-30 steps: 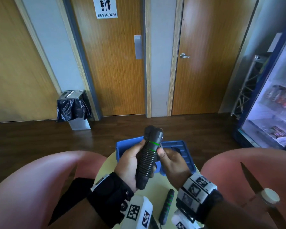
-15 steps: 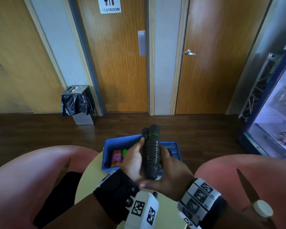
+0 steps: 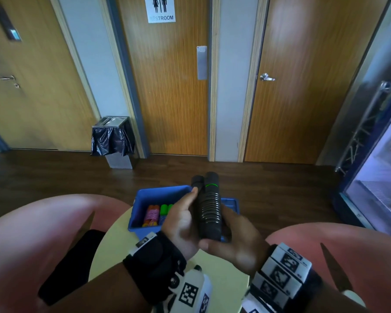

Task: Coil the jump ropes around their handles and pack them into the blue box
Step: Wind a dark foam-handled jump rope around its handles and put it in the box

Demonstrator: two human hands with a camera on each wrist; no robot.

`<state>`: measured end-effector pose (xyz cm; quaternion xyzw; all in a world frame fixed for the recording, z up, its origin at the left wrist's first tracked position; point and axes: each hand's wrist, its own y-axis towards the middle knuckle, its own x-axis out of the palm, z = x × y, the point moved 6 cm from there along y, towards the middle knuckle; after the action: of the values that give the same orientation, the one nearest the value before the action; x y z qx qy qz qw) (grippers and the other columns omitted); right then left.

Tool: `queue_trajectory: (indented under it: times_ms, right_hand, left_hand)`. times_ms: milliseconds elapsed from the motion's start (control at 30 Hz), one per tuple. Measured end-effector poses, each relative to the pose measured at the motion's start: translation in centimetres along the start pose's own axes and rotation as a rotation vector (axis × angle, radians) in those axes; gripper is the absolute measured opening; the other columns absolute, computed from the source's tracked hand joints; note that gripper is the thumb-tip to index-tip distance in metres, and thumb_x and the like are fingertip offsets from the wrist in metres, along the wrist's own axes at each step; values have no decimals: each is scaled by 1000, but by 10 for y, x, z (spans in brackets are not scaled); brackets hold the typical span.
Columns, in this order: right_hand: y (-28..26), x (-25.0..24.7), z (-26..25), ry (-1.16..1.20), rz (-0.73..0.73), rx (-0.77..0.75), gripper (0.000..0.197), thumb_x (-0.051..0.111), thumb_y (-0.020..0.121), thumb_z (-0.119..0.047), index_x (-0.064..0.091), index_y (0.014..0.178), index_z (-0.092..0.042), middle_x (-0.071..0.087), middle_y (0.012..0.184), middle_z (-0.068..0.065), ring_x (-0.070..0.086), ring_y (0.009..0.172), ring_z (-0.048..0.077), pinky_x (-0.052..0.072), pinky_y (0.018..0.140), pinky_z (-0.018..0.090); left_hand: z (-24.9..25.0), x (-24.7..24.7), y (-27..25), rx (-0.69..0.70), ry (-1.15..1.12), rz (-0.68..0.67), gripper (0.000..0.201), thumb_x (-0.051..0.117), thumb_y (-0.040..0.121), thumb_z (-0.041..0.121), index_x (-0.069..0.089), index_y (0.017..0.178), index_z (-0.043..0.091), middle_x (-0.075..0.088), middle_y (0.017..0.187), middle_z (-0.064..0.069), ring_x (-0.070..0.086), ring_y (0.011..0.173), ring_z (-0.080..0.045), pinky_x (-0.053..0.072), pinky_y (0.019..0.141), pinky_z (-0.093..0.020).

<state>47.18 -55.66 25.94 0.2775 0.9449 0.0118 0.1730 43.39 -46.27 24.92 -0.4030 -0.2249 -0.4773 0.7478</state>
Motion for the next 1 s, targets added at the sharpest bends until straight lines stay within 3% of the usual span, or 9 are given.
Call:
queue_trajectory:
  times_ms: [133, 267, 367, 467, 567, 633, 733, 900, 1000]
  right_hand:
    - [-5, -10, -7, 233, -31, -71, 51, 78, 67, -38, 63, 107, -9, 70, 89, -3, 67, 83, 9, 49, 72, 21]
    - [-4, -17, -7, 347, -52, -138, 40, 73, 73, -35, 62, 100, -8, 59, 86, -2, 56, 80, 11, 45, 70, 24]
    - [-3, -19, -4, 347, -54, -160, 49, 80, 71, -45, 63, 99, -7, 58, 86, 2, 55, 81, 14, 45, 69, 27]
    - [-4, -18, 5, 379, -6, -142, 62, 84, 67, -52, 63, 98, -3, 60, 81, -1, 56, 76, 11, 44, 66, 22]
    - [-6, -14, 10, 437, 23, -146, 66, 83, 66, -58, 64, 99, -4, 59, 70, -10, 51, 60, -1, 40, 56, 11]
    - [-7, -12, 13, 470, 56, -124, 56, 83, 64, -61, 68, 92, -14, 49, 63, -10, 38, 50, 2, 32, 47, 15]
    - [-9, -10, 20, 484, 126, -83, 72, 84, 60, -66, 68, 92, -4, 39, 60, 0, 24, 48, 12, 20, 45, 24]
    - [-12, -4, 26, 517, 146, -19, 88, 81, 59, -69, 64, 100, 7, 40, 53, -10, 25, 42, 7, 23, 42, 20]
    - [-14, 3, 34, 556, 160, 49, 71, 78, 64, -57, 67, 102, 2, 37, 51, -10, 22, 42, 8, 22, 41, 19]
  left_hand:
    - [3, 6, 4, -3, -2, -86, 45, 56, 88, 42, 65, 108, 3, 65, 94, -18, 64, 85, -31, 52, 82, -41]
    - [4, 17, 6, -15, -31, -165, 49, 53, 89, 39, 66, 115, -1, 61, 127, -25, 62, 109, -37, 42, 102, -52]
    - [2, 24, 11, 4, -75, -183, 49, 53, 86, 35, 64, 113, -4, 67, 118, -22, 69, 103, -35, 50, 99, -48]
    - [1, 26, 17, 45, -96, -146, 46, 55, 81, 30, 73, 94, -10, 72, 102, -20, 73, 93, -32, 39, 110, -48]
    - [0, 27, 20, 62, -83, -107, 45, 55, 79, 30, 75, 84, -10, 72, 96, -19, 73, 89, -30, 51, 97, -43]
    - [2, 24, 22, 79, -88, -70, 44, 56, 81, 28, 72, 90, -12, 72, 96, -19, 73, 89, -29, 55, 89, -40]
    - [6, 19, 24, 120, -83, -21, 39, 50, 94, 26, 63, 105, -10, 71, 96, -18, 72, 91, -28, 57, 88, -40]
    - [7, 11, 22, 156, -23, 40, 30, 48, 99, 22, 62, 97, -4, 71, 84, -13, 71, 78, -22, 54, 88, -39]
    - [5, 7, 23, 144, 4, 90, 31, 46, 99, 24, 62, 92, -2, 69, 75, -11, 68, 65, -19, 53, 81, -33]
